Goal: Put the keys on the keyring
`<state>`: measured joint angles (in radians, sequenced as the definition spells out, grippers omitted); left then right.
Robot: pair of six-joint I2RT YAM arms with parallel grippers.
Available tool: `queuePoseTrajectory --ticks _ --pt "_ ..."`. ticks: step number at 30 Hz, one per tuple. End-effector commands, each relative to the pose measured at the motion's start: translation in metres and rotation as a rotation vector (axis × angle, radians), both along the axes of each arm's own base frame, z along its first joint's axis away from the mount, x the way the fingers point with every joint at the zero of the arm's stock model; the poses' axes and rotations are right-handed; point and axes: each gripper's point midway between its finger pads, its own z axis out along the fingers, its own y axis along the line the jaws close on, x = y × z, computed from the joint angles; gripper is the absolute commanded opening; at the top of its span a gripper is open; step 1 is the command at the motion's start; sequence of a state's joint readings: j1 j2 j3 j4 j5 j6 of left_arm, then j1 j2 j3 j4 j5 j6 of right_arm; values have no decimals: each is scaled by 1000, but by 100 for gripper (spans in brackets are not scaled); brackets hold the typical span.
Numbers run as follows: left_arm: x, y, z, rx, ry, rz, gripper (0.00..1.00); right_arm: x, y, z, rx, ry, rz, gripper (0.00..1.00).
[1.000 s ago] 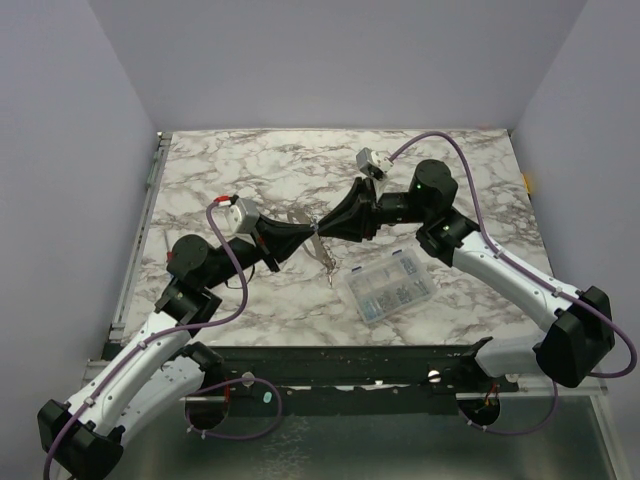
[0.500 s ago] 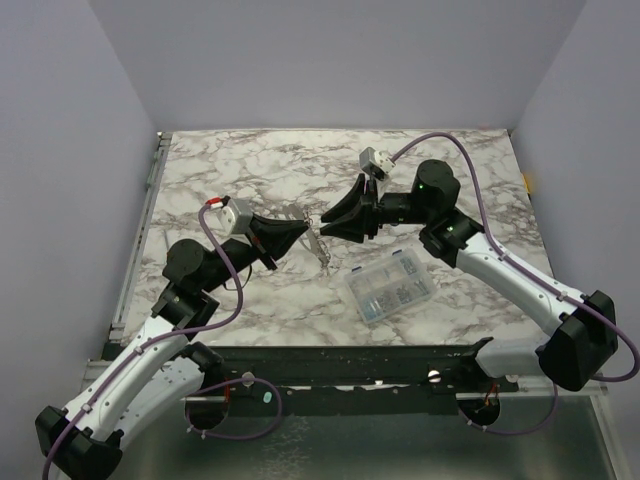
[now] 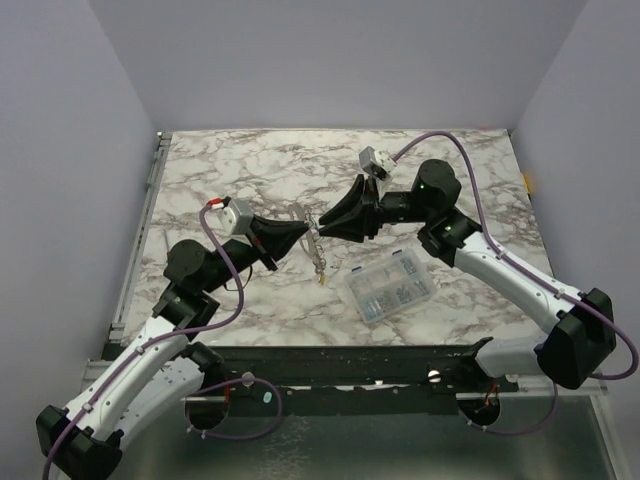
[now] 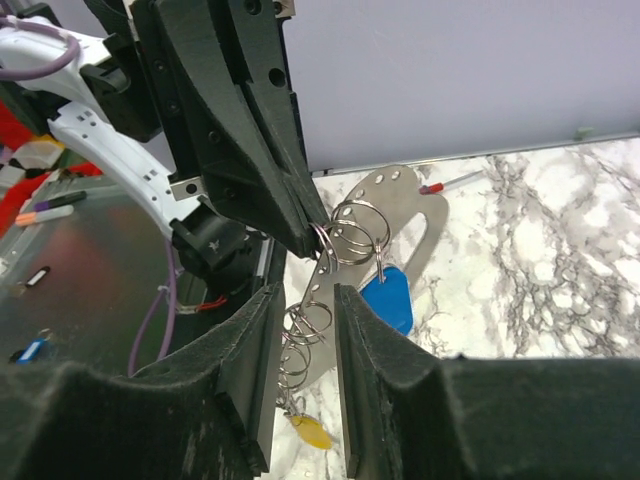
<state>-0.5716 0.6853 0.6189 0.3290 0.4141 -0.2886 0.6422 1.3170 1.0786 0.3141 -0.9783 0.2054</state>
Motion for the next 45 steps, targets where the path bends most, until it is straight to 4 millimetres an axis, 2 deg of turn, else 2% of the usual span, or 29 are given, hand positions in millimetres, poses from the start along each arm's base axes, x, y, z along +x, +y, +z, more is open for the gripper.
queuePoseTrajectory --ticks 1,15,28,32,38,45 --pt "-5 0 10 -35 -36 -14 0 -5 5 8 19 -5 62 34" --pt "-5 -4 7 -44 -33 -38 0 1 11 5 14 12 55 37" --pt "-5 -6 7 -57 -31 -49 0 -1 16 6 15 9 66 36" --pt "-5 -5 7 -62 -31 -44 0 -2 17 7 16 8 70 25" --pt "-2 -5 7 -66 -31 -31 0 -2 18 6 14 10 75 4" --pt "2 -2 6 -69 -22 -8 1 -4 15 4 11 -12 59 1"
